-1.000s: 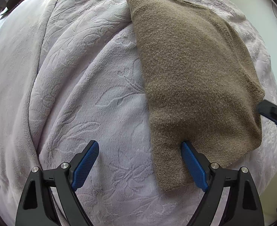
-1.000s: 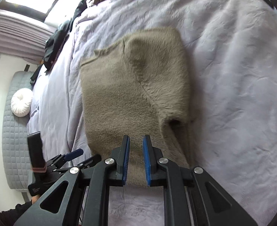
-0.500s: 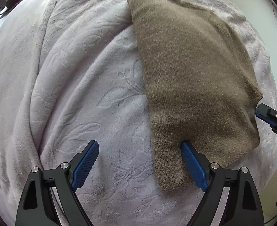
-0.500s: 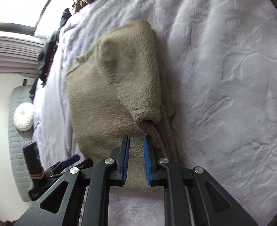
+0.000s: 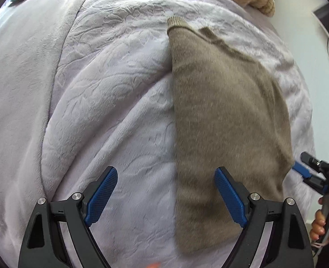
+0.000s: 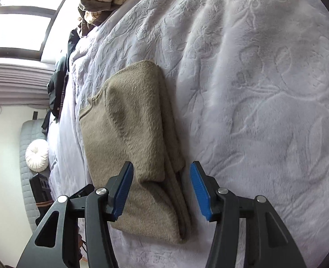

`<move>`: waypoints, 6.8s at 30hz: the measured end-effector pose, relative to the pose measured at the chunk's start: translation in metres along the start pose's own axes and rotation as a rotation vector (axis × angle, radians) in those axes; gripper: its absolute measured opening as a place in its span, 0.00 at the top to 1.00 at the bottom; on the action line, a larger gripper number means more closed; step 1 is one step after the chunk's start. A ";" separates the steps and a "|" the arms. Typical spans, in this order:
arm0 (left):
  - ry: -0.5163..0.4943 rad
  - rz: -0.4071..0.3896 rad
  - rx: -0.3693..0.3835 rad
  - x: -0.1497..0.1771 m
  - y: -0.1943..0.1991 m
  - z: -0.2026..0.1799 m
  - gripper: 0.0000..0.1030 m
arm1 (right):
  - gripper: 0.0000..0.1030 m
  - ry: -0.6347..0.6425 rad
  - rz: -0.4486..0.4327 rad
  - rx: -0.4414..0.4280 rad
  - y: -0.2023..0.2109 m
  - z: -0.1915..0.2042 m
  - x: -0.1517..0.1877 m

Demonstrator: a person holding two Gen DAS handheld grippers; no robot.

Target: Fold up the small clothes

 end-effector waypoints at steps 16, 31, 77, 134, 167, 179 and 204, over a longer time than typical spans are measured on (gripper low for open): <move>0.007 0.103 0.194 -0.051 -0.056 -0.020 0.00 | 0.40 0.110 0.220 -0.168 -0.066 0.006 -0.049; -0.132 0.054 0.214 -0.045 -0.063 -0.055 0.24 | 0.68 0.145 0.294 -0.263 -0.107 0.035 -0.042; 0.084 0.089 0.183 0.110 0.066 0.063 0.46 | 0.69 0.166 0.477 -0.218 -0.143 0.214 0.130; 0.005 0.088 -0.056 0.148 0.070 0.074 0.42 | 0.90 0.421 0.269 0.347 -0.069 0.123 0.180; 0.015 0.082 -0.278 0.156 0.094 0.062 0.00 | 0.00 0.452 0.176 0.509 -0.052 0.175 0.183; 0.022 0.081 -0.301 0.156 0.097 0.062 0.00 | 0.00 0.446 0.168 0.537 -0.052 0.176 0.183; 0.021 0.095 -0.313 0.158 0.096 0.061 0.00 | 0.00 0.455 0.166 0.569 -0.050 0.182 0.180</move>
Point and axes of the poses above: each gripper's, at about its wrist camera, not at the fingertips, and y roughly against the way its jaws point, z to its left, x to its underside, the point moved 3 cm from there along -y, roughly the way its jaws point, and after that the axes turned 4 degrees about x, right-handed, at the moved point
